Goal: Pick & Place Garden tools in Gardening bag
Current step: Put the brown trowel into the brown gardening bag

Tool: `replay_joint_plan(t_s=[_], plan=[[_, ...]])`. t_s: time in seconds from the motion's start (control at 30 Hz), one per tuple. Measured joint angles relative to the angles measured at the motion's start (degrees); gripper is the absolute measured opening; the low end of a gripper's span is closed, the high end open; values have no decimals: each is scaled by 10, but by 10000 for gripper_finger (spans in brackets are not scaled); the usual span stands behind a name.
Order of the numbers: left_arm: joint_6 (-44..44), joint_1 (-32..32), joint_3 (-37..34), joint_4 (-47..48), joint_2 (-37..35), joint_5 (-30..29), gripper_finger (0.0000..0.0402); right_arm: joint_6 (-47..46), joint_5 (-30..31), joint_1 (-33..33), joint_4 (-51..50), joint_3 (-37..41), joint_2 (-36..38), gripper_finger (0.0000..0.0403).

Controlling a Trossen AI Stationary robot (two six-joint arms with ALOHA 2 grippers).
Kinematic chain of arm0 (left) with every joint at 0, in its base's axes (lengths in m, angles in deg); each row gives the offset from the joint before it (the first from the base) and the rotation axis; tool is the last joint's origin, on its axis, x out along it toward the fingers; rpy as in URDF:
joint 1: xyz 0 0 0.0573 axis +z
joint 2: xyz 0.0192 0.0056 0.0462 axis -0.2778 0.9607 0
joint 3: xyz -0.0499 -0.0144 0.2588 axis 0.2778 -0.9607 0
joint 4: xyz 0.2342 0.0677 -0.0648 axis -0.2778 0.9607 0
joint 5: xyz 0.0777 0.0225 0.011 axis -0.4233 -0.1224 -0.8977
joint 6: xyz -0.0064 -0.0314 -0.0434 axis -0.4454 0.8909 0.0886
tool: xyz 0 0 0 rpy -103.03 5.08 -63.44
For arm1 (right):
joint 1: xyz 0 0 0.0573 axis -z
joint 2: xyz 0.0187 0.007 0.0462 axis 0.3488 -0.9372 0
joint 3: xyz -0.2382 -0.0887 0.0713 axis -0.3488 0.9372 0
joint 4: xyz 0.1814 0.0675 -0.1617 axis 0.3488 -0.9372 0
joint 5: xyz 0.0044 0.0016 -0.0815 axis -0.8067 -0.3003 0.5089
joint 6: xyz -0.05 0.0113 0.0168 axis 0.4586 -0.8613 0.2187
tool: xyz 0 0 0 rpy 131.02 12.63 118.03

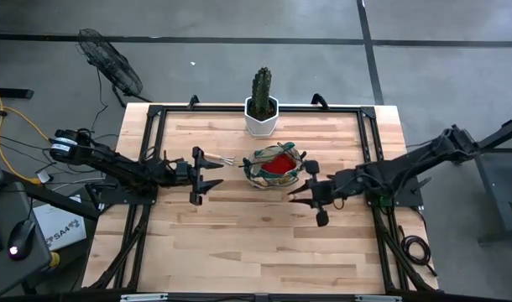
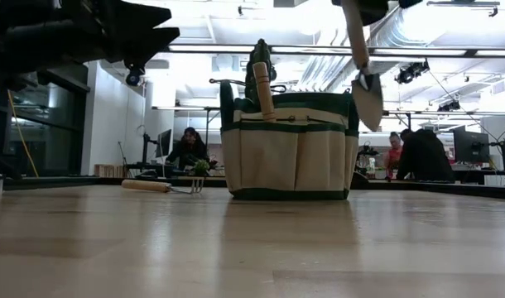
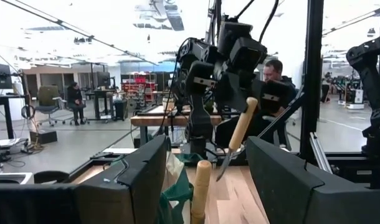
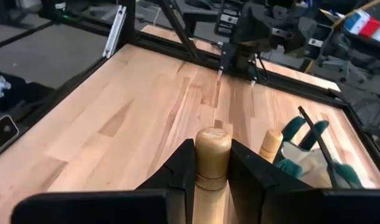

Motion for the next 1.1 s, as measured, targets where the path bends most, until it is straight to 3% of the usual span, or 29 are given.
replay_joint_plan(t_s=[0.3,1.1], plan=[[-5,0,0,0,0,3,218,73,-154,82,42,0,0,59],[-15,0,0,5,0,21,218,192,-346,235,38,0,1,59]])
